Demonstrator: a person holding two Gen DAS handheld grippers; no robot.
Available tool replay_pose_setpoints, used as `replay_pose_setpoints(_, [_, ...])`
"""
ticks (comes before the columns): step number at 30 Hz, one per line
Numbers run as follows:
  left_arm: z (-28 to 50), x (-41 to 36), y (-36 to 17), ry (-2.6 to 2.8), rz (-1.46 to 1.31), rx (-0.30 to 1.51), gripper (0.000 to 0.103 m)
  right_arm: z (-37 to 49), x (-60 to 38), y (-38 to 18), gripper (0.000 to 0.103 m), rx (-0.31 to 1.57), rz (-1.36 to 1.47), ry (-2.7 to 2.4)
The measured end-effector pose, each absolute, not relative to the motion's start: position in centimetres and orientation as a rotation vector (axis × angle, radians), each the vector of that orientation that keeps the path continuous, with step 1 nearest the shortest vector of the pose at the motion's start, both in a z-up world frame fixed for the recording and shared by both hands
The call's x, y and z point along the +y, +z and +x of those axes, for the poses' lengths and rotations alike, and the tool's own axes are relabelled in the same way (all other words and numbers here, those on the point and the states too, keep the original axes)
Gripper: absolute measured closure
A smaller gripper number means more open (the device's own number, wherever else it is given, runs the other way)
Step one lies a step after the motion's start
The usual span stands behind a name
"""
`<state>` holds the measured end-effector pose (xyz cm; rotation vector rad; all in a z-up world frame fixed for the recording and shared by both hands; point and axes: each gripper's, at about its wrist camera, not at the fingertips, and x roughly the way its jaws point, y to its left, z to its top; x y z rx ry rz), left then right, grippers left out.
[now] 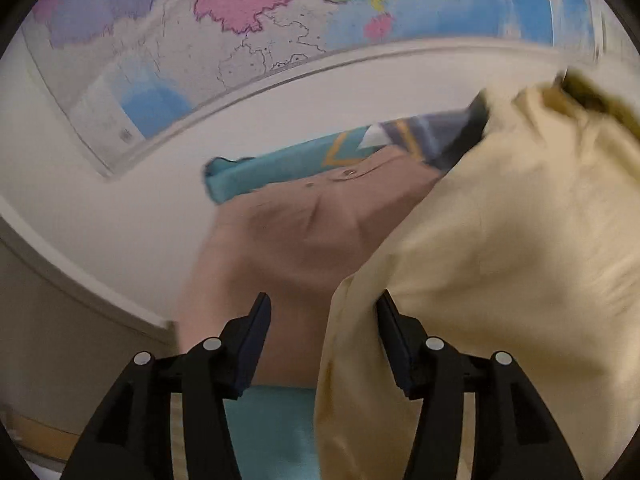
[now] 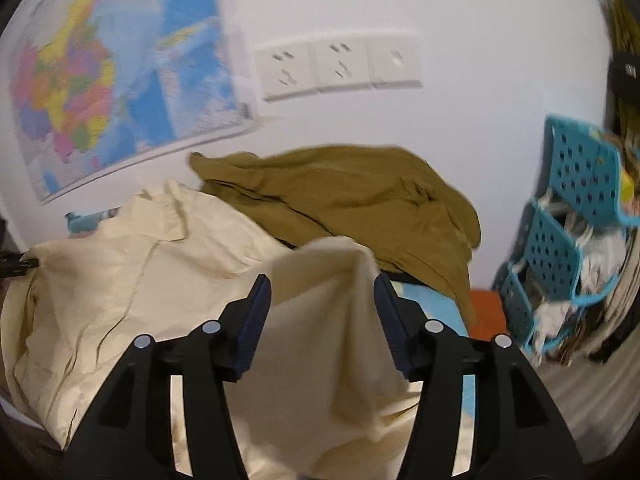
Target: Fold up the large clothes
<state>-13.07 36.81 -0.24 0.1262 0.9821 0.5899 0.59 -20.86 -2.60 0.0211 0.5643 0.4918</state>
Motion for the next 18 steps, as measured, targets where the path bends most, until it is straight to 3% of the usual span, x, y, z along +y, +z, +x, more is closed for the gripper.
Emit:
replay_pose_setpoints(3, [-15.5,34.9,0.7,0.525,0.103,0.905,0.044,-3.0,-18.6,-1.0,0.038,0.483,-0.045,0.587])
replay_pose_setpoints(4, [-16.8,34.3,1.6,0.478,0.074,0.859,0.039,-3.7,-17.9,-0.8,0.037,0.472,-0.063,0.618])
replay_pose_setpoints(6, [-19.0,32.9,2.7,0.418,0.075,0.798,0.027,-5.9,-15.1,-0.7,0.025,0.460,-0.134,0.737])
replay_pose_setpoints(12, [-21.0,26.6,3.7,0.274,0.130,0.730,0.026,-5.6,-5.3,-3.2,0.023,0.554,-0.267,0.934])
replay_pose_setpoints(18, [-14.5,22.3,1.8,0.134,0.158,0.780,0.025,1.1,4.3,-5.4,0.025,0.671,-0.301,0.954])
